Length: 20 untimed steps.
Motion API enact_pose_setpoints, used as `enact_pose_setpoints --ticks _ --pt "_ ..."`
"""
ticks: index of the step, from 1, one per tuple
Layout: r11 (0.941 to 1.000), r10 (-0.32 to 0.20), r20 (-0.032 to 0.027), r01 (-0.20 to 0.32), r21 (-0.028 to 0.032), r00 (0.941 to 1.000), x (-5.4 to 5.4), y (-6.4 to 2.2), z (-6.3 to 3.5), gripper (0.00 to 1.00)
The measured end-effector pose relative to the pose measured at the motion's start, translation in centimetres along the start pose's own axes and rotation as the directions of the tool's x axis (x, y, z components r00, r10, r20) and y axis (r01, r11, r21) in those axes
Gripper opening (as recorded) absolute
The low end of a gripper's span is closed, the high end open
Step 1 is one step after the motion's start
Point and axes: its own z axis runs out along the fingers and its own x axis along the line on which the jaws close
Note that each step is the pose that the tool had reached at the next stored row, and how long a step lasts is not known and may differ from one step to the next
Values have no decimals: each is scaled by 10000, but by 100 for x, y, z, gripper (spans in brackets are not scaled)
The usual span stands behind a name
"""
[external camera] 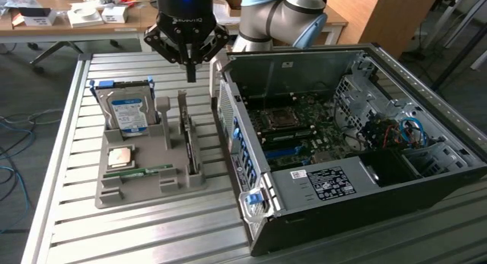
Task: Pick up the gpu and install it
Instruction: 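Reach for the gpu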
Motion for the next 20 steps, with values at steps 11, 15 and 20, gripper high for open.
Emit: enact_pose_setpoints --ticks 11,15,20 --pt "10000 -2 0 2 -1 10000 75 -8 -1 11" --pt "10000 -1 0 1 0 10000 71 -51 -3 11" --pt "10000 -2 1 2 0 10000 64 -135 -6 11"
